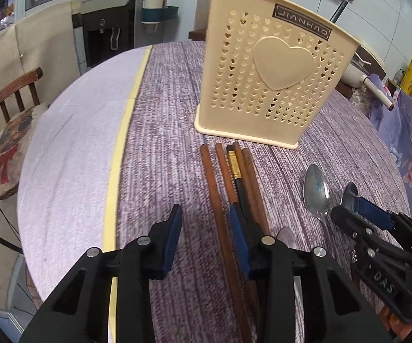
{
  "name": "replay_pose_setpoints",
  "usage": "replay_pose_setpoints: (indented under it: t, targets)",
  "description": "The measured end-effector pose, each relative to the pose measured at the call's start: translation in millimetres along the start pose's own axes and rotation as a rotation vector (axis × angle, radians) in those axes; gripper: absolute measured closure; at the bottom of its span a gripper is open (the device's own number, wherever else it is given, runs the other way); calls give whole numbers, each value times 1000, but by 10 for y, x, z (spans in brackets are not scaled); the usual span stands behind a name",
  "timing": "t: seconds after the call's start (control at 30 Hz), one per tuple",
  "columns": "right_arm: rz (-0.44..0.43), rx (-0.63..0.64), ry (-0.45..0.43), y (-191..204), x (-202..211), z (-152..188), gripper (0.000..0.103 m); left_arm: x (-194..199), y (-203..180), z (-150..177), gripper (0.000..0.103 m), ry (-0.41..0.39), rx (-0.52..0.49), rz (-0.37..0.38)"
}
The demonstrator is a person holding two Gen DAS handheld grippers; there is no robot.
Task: Organize utensils
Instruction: 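Grasp another wooden chopstick with the left tool while the right tool holds the ladle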
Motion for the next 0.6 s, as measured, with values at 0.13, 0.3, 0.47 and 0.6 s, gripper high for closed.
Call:
replay_pose_setpoints:
  t: [0.13, 0.3, 0.47, 0.6]
  targets:
    - [-1, -2, -4, -9, 22, 2, 55, -88, -36, -51, 72, 13, -8, -10]
    - [-4, -5, -5, -26, 42, 19, 55, -119, -40, -94, 74, 18, -21, -26]
    - [-6, -11, -9, -45, 62, 25, 55, -116, 30, -85, 75, 24, 13, -1]
    - [-9, -11, -10, -47, 70, 28, 55, -103, 51, -68, 76, 29, 16, -5]
Point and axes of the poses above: each gripper's, at about its wrist camera, not at the fingertips, and x roughly against the way its jaws point, y to its left, z to its underside, the point moved 5 cm from there along -x, roughly the way its jaws point, and after that the axes turned 2 degrees about -x, right-handed, at the moved point
